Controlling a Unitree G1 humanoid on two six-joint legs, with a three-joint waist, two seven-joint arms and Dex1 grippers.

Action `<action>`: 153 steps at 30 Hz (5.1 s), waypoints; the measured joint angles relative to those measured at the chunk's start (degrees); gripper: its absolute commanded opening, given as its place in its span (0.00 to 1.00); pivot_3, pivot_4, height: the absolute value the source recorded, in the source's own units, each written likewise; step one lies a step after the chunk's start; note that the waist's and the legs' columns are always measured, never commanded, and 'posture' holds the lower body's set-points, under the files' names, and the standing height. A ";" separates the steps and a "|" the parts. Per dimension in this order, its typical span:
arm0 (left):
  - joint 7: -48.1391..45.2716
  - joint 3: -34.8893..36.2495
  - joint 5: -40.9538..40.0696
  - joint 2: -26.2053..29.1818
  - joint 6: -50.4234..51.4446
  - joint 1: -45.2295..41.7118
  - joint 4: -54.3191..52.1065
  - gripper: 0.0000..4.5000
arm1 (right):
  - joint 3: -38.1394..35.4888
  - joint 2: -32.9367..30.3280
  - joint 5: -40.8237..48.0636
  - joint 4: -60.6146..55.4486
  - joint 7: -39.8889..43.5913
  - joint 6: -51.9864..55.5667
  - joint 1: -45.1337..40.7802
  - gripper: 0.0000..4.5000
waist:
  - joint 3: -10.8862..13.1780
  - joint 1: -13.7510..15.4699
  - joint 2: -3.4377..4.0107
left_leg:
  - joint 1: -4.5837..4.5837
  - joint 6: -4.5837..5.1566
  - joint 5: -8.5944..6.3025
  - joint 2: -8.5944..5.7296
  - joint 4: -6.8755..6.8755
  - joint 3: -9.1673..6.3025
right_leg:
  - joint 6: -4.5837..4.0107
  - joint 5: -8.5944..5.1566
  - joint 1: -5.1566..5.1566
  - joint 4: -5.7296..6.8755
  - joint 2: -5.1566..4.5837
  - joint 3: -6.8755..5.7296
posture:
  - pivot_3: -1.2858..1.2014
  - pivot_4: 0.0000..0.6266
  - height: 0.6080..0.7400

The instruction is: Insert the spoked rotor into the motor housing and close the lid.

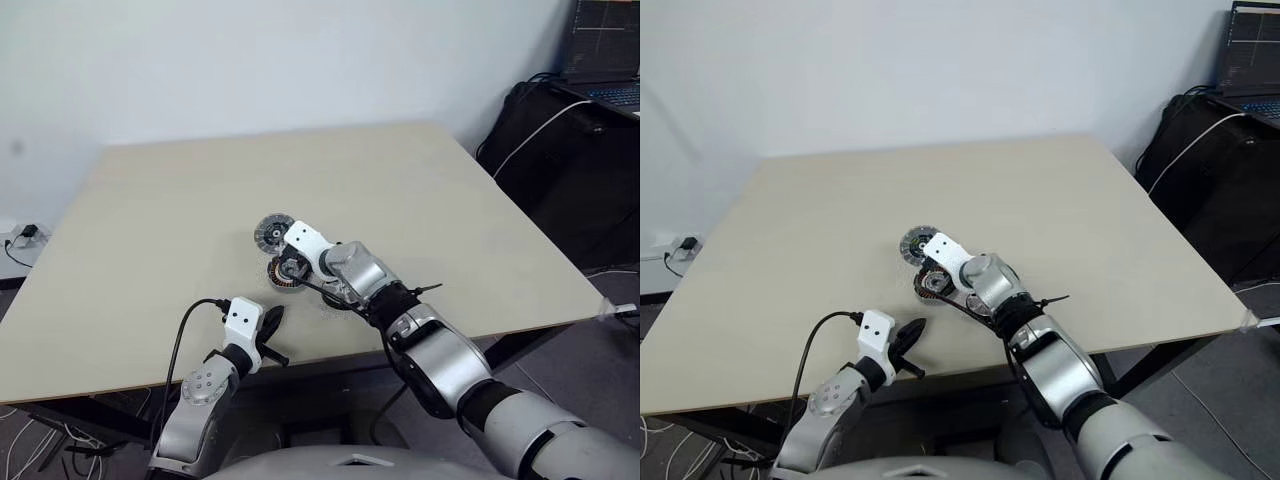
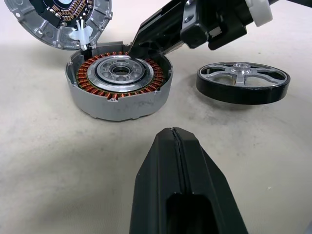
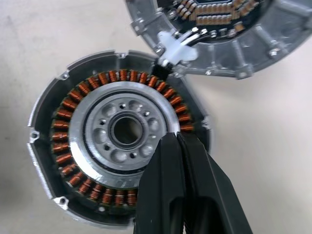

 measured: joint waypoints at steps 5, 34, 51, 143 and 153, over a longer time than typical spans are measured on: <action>-0.32 -0.09 -0.04 0.04 0.00 0.27 -0.04 0.00 | -1.40 -1.00 1.12 -8.55 -0.76 -1.23 3.34 0.01 | 0.00 0.04 0.00 | -0.02 0.00 0.00 0.00 0.00 -0.04 | 0.01 -0.01 0.01 -0.02 -0.01 0.00 | 0.52 0.00 1.00; 2.94 0.66 3.00 -0.26 -5.70 -3.42 3.28 0.00 | -50.70 4.44 30.96 -65.41 -14.50 46.46 38.80 1.00 | 0.16 2.17 -0.12 | -0.11 0.15 -0.09 0.03 0.21 0.03 | 0.42 -0.16 0.11 -0.14 -0.10 -0.03 | 0.52 0.00 1.00; 0.66 1.22 -0.10 -2.60 -13.33 -3.20 8.92 0.00 | -59.44 6.51 45.42 -56.60 -20.40 55.18 33.51 1.00 | 0.18 1.38 0.04 | -0.13 0.22 -0.11 0.12 0.19 0.17 | 0.41 -0.17 0.08 -0.12 -0.04 -0.04 | 0.52 0.00 1.00; 0.87 2.39 -1.55 -4.67 -14.62 -1.89 8.96 0.00 | -36.92 7.82 56.96 -13.88 -14.78 16.44 17.67 0.09 | 0.36 0.77 0.10 | -0.16 0.39 -0.19 0.16 0.17 0.29 | 0.42 -0.14 0.04 -0.22 0.00 0.08 | 0.52 0.00 1.00; 0.84 2.39 -1.56 -4.64 -14.62 -1.89 8.96 0.00 | -37.90 7.82 55.36 -12.10 -13.96 16.45 17.68 0.09 | 0.36 0.68 0.11 | -0.15 0.39 -0.19 0.16 0.18 0.29 | 0.42 -0.14 0.03 -0.20 0.00 0.14 | 0.52 0.00 1.00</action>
